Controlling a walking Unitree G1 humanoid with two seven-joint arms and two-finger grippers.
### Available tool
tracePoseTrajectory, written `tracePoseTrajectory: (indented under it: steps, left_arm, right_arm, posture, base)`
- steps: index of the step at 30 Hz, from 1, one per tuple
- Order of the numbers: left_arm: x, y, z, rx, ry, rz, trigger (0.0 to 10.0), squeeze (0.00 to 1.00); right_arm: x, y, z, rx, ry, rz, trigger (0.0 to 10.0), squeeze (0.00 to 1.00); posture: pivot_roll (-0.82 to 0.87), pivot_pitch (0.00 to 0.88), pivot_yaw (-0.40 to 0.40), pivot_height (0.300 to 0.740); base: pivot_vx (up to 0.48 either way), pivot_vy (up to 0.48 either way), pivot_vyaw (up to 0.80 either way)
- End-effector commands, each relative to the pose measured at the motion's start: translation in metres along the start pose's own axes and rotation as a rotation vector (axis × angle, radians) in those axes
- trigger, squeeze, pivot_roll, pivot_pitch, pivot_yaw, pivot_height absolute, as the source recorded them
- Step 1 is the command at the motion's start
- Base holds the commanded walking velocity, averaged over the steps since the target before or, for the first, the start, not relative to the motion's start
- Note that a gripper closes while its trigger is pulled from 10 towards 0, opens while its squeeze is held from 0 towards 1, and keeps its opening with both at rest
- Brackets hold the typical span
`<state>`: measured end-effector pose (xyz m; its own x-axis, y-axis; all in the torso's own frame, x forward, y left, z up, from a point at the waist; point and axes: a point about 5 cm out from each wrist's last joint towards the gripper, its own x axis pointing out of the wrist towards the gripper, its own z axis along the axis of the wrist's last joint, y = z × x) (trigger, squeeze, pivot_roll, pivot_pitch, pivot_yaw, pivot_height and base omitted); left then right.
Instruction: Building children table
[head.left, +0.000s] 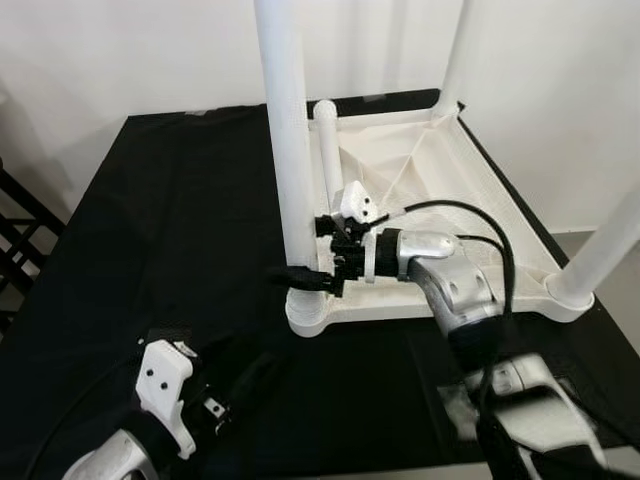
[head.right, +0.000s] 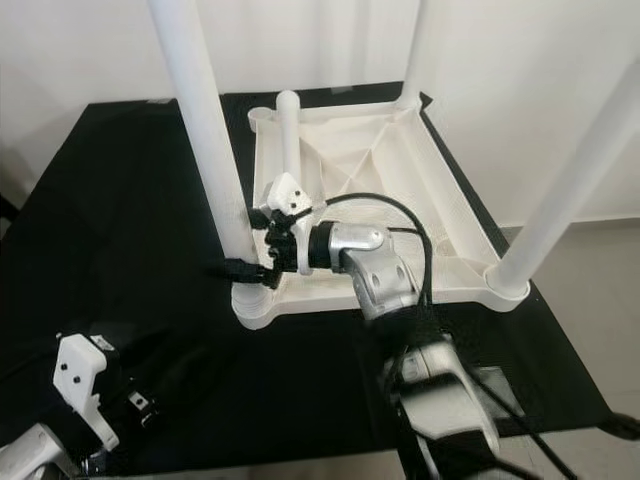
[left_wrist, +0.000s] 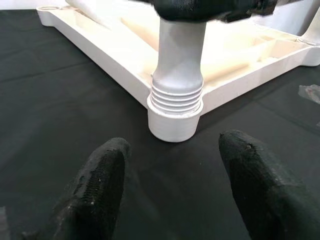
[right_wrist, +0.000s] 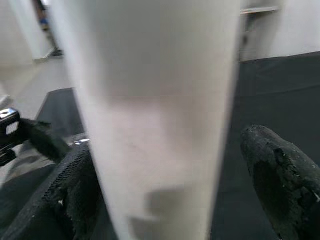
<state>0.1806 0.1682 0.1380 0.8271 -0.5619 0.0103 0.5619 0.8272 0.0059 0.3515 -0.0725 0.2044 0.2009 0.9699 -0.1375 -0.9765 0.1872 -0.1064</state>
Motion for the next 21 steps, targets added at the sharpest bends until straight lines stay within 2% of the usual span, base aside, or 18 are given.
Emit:
tracePoseTrajectory:
  steps: [1,2,3,4,12,18,19,20,21]
  left_arm:
    - [0.0,0.001,-0.005,-0.002,0.018,0.004,10.0,0.0]
    - [0.0,0.001,-0.005,-0.002,0.018,0.004,10.0,0.0]
    - [0.001,0.001,-0.005,-0.002,0.019,0.005,10.0,0.0]
    - [0.002,0.002,-0.006,-0.003,0.018,0.007,10.0,0.0]
    - [0.004,0.005,-0.007,-0.007,0.016,0.011,10.0,0.0]
    - [0.004,0.005,-0.007,-0.014,0.015,0.006,10.0,0.0]
    - [0.003,0.005,-0.006,-0.015,0.015,0.004,10.0,0.0]
    - [0.003,0.005,-0.006,-0.015,0.015,0.004,10.0,0.0]
    - [0.0,0.005,-0.005,-0.018,0.015,0.003,10.0,0.0]
  right_arm:
    - [0.008,-0.003,0.001,0.006,-0.002,0.015,7.6,0.0]
    - [0.008,-0.003,0.001,0.006,-0.002,0.015,7.6,0.0]
    - [0.009,-0.006,0.001,0.015,-0.003,0.007,3.3,0.0]
    - [0.009,-0.009,0.001,0.022,-0.008,0.008,0.0,0.0]
    - [0.004,-0.015,0.0,0.012,-0.031,0.02,0.0,0.0]
    - [-0.01,-0.013,-0.014,-0.01,0.015,-0.03,0.0,0.0]
    - [-0.015,-0.01,-0.026,0.004,0.055,-0.092,0.0,0.0]
    - [-0.015,-0.01,-0.026,0.004,0.055,-0.092,0.0,0.0]
    - [-0.007,0.008,-0.059,0.116,0.153,-0.515,0.0,0.0]
  posture:
    - [0.11,0.079,0.005,0.74]
    - [0.11,0.079,0.005,0.74]
    - [0.11,0.079,0.005,0.74]
    - [0.11,0.078,0.004,0.74]
    - [0.1,0.073,0.004,0.74]
    - [0.07,0.086,0.003,0.74]
    - [0.06,0.094,-0.002,0.74]
    - [0.06,0.094,-0.002,0.74]
    - [0.05,0.107,-0.001,0.74]
  base:
    - [0.0,0.0,0.0]
    - [0.0,0.0,0.0]
    - [0.0,0.0,0.0]
    - [0.0,0.0,0.0]
    - [0.0,0.0,0.0]
    - [0.0,0.0,0.0]
    - [0.0,0.0,0.0]
    - [0.0,0.0,0.0]
    - [0.0,0.0,0.0]
